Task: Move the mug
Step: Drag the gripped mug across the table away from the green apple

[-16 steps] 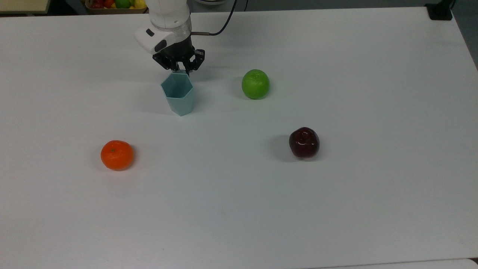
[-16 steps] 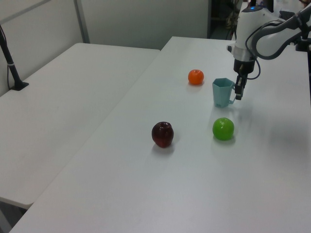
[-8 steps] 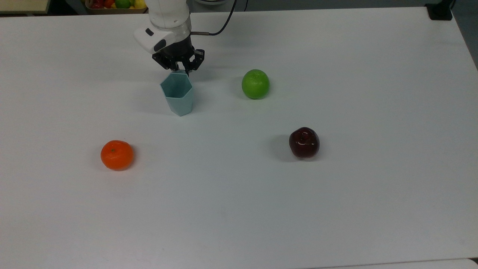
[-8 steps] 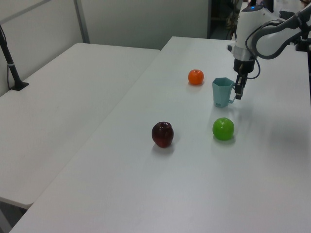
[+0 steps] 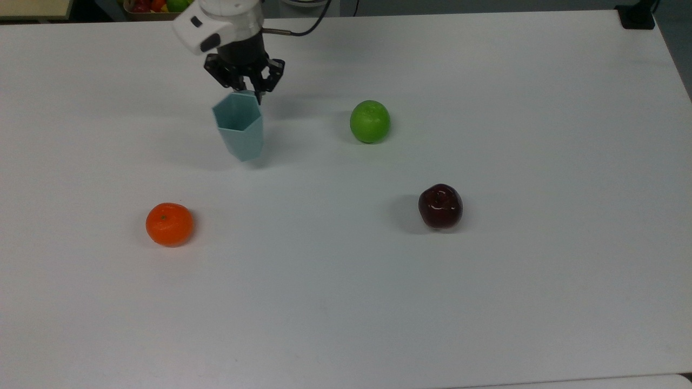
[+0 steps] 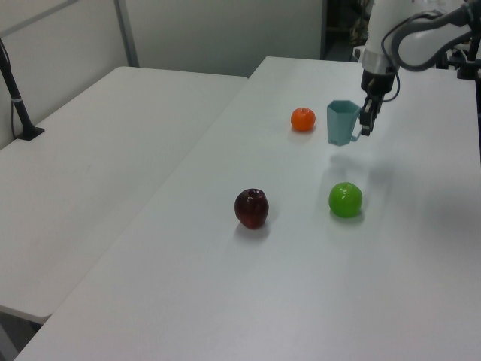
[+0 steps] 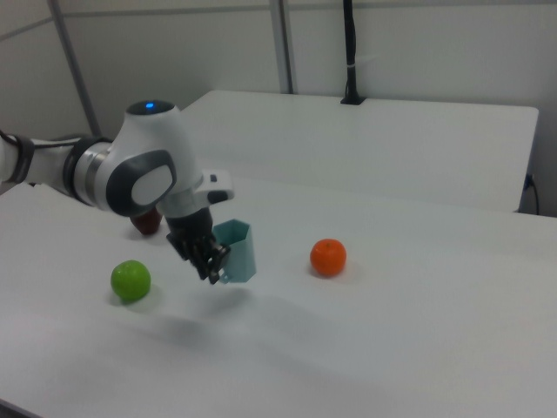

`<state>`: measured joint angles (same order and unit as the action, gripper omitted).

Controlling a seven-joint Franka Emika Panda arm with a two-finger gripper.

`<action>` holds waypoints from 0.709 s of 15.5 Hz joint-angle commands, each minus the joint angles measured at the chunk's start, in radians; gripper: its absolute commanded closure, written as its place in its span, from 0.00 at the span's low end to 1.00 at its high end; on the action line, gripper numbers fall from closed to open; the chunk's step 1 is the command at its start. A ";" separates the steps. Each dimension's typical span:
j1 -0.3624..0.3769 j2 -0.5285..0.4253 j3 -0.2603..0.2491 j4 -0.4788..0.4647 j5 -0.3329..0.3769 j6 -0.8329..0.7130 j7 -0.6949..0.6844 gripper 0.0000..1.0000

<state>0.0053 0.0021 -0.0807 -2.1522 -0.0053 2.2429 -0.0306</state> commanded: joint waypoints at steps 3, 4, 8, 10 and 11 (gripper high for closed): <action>-0.112 0.047 -0.004 0.146 -0.042 -0.072 -0.027 0.92; -0.139 0.062 -0.005 0.175 -0.042 -0.086 -0.049 0.92; -0.234 0.162 -0.008 0.285 -0.044 -0.094 -0.121 0.92; -0.271 0.225 -0.011 0.321 -0.045 -0.086 -0.152 0.92; -0.286 0.251 -0.011 0.333 -0.053 -0.083 -0.160 0.92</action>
<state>-0.2458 0.1520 -0.0897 -1.9061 -0.0368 2.1874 -0.1518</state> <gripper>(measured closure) 0.775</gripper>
